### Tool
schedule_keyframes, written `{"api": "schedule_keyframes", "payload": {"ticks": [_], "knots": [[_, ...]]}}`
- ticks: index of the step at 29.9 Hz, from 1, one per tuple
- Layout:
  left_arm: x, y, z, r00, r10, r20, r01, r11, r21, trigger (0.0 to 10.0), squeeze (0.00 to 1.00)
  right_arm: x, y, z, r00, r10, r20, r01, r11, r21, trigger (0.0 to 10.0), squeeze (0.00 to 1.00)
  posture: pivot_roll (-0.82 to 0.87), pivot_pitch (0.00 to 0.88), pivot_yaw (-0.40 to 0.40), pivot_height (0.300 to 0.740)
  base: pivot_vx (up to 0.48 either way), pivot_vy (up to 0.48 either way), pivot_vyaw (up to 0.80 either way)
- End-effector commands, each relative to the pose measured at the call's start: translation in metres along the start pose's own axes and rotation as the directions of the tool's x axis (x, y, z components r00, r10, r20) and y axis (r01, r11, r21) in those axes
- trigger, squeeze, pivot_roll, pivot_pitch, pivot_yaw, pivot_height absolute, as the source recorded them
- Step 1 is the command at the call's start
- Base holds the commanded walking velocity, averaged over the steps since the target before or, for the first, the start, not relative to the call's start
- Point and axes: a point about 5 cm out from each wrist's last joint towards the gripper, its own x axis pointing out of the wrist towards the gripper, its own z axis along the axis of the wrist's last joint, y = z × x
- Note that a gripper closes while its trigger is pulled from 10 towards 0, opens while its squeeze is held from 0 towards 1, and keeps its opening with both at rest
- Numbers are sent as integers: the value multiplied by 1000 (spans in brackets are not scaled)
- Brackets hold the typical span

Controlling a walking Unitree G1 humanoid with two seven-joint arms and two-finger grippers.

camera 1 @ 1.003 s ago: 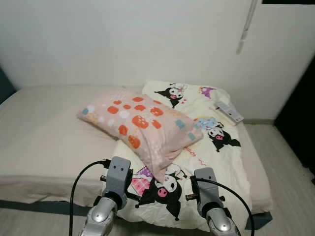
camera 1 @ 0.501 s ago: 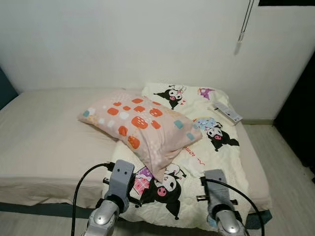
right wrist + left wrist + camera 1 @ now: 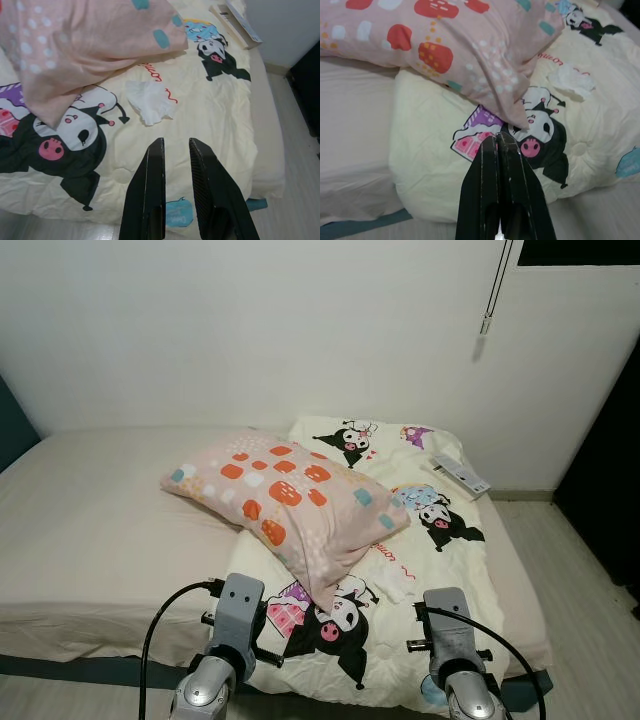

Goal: Clean up the room

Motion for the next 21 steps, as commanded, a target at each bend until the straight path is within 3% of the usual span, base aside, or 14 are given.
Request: {"api": "schedule_keyframes", "payload": {"ticks": [1,21], "knots": [[-2,0,0,1000,-1,11,1,1000,-4,10000,0,0,3,-1,1000,5,-7,-5,1000,0,10000,0,-35,48,32,740,277,0,0],[-1,0,2,1000,-5,21,6,1000,-13,10000,0,0,2,-1,1000,14,-5,-14,1000,-4,10000,0,-36,49,29,740,283,0,0]]}}
